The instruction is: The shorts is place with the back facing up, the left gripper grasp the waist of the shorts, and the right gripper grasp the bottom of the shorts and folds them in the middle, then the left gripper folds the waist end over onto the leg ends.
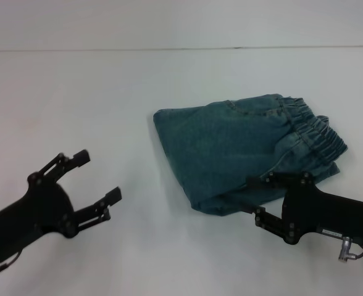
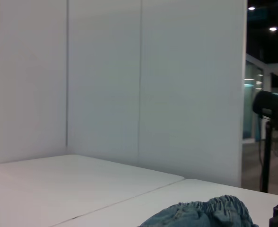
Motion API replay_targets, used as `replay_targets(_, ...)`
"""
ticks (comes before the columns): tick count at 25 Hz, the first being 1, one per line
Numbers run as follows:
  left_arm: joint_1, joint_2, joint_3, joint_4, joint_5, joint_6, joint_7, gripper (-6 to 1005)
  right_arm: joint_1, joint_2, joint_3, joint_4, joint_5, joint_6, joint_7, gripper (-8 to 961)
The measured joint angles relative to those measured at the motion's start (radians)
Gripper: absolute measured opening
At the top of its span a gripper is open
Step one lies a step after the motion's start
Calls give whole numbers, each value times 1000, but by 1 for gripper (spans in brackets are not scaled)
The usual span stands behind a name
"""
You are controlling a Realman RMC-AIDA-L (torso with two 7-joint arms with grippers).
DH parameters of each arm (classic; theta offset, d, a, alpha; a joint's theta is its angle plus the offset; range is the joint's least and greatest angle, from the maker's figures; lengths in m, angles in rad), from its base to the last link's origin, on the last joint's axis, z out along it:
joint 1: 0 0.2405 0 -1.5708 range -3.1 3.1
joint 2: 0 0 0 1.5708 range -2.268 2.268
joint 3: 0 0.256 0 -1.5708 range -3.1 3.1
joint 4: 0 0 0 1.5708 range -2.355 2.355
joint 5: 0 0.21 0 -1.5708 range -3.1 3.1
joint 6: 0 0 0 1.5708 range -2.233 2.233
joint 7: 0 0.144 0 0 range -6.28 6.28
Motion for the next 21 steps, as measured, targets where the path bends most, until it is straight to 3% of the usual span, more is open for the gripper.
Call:
replay_targets(2, 12, 1, -13, -19, 2, 12, 25, 935, 1, 1, 5, 5, 1, 6, -9, 206)
replay_targets(13, 35, 6, -62, -38, 96, 49, 50, 933, 9, -1, 5, 16, 20, 23, 0, 703)
replay_targets(16, 37, 7, -70, -37, 110, 52, 49, 933, 13, -1, -1, 16, 20, 23, 0, 891)
replay_targets(21, 35, 9, -89, -37, 132, 66, 49, 933, 23, 0, -27, 17, 15, 21, -3, 938)
